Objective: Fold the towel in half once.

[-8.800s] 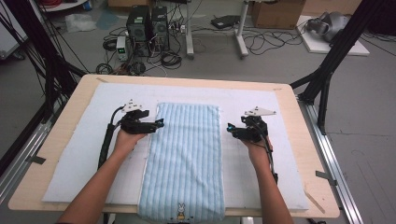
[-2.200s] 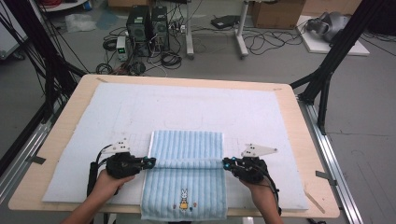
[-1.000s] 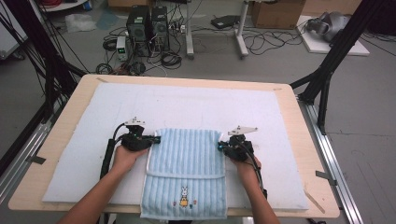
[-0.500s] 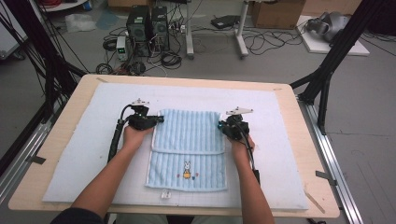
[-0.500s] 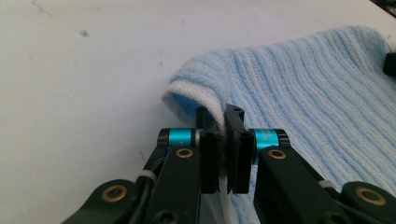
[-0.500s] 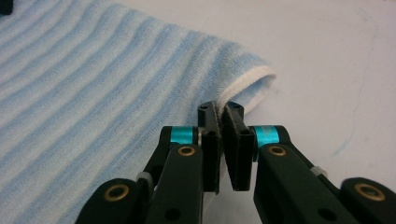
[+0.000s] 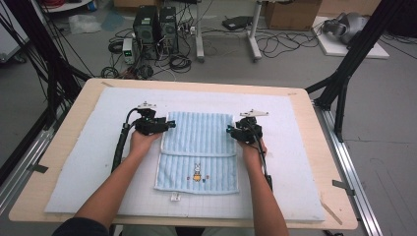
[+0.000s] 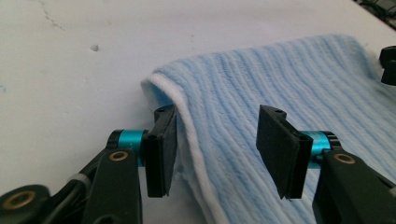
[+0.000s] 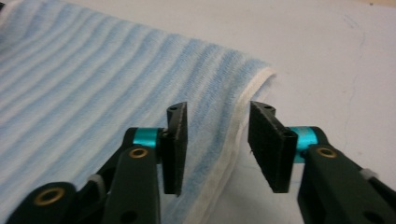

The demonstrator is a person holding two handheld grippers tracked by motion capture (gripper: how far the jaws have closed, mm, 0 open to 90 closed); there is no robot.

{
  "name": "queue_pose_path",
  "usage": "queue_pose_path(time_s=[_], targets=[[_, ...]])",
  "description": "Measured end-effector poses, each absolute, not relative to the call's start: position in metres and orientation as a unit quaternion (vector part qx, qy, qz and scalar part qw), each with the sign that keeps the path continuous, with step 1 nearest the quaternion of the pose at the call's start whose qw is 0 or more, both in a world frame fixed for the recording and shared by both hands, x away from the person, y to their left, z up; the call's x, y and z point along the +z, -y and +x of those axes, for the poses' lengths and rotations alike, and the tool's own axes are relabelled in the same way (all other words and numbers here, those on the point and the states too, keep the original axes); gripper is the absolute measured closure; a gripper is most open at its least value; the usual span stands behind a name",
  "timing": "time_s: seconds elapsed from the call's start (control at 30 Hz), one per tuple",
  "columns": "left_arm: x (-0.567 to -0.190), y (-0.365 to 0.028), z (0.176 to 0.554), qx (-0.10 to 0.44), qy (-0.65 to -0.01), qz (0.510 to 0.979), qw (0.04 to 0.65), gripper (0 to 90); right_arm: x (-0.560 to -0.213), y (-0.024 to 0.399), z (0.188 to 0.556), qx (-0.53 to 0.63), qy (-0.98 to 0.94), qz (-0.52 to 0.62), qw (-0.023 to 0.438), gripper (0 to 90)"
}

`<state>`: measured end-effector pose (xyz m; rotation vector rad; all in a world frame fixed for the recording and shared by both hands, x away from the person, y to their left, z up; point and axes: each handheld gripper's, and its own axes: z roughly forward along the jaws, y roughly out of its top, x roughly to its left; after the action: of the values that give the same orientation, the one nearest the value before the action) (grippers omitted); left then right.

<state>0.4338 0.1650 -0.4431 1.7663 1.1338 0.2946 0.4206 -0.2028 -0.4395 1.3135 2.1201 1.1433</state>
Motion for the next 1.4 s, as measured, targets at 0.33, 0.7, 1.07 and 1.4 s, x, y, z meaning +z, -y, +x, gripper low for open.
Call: queue_pose_path(time_s=[0.33, 0.7, 1.07, 1.4], targets=[[-0.434, -0.178, 0.385, 0.122, -0.411, 0.745, 0.51, 47.8, -0.417, 0.205, 0.38, 0.432, -0.789, 0.399, 0.175, 46.4], [-0.446, -0.168, 0.353, 0.101, -0.366, 0.785, 0.488, 45.8, -0.424, 0.21, 0.347, 0.431, -0.812, 0.365, 0.144, 46.5], [-0.45, -0.153, 0.347, 0.148, -0.34, 0.825, 0.427, 82.6, -0.444, 0.197, 0.347, 0.368, -0.853, 0.337, 0.157, 82.2], [-0.437, -0.161, 0.341, 0.14, -0.327, 0.807, 0.471, 82.4, -0.431, 0.203, 0.339, 0.394, -0.842, 0.329, 0.166, 82.0]])
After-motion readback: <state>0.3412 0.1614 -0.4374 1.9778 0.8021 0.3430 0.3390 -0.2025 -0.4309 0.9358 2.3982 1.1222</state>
